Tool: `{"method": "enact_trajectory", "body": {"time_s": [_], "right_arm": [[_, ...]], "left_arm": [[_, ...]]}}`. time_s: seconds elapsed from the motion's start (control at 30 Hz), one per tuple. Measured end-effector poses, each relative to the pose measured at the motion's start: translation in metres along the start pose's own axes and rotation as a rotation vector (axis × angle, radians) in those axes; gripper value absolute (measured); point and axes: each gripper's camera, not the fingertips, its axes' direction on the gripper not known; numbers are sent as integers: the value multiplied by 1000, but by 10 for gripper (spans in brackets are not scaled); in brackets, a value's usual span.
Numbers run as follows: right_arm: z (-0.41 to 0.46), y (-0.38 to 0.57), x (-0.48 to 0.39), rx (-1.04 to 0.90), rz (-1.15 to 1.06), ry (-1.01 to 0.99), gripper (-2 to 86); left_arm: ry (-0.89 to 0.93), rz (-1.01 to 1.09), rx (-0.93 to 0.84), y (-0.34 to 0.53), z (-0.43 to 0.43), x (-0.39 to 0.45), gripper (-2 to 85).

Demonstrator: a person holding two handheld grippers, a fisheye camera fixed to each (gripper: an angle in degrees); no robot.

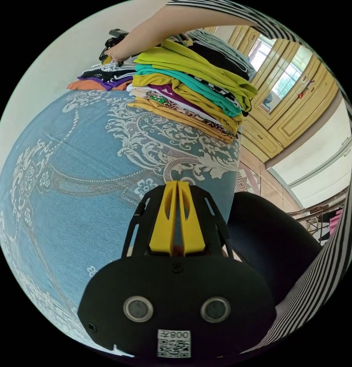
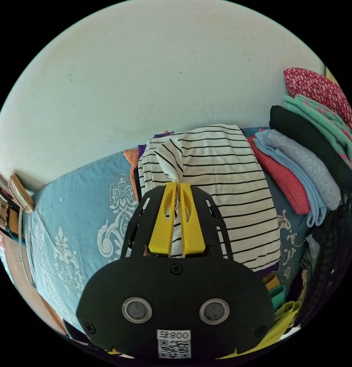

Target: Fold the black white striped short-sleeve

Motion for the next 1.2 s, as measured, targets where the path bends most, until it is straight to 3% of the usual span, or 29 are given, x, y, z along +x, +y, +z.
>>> {"method": "enact_trajectory", "body": {"time_s": [0.17,0.4,0.67,0.97,1.2], "right_arm": [[-56,18,8,81,61,-212,9],[-188,75,-19,163,-79,-596,6],[-341,160,-74,219,-303,-794,6],[-426,264,-142,102,-404,-994,6],[-448,350,-184,-41,-425,-1183,5]], "left_arm": [[54,-33,1,25,-25,-19,4],[201,-202,-7,62,-64,-65,3],[181,-473,216,167,-212,-133,8],[236,-693,466,321,-351,-159,59],[269,-781,484,433,-392,-140,78]]}}
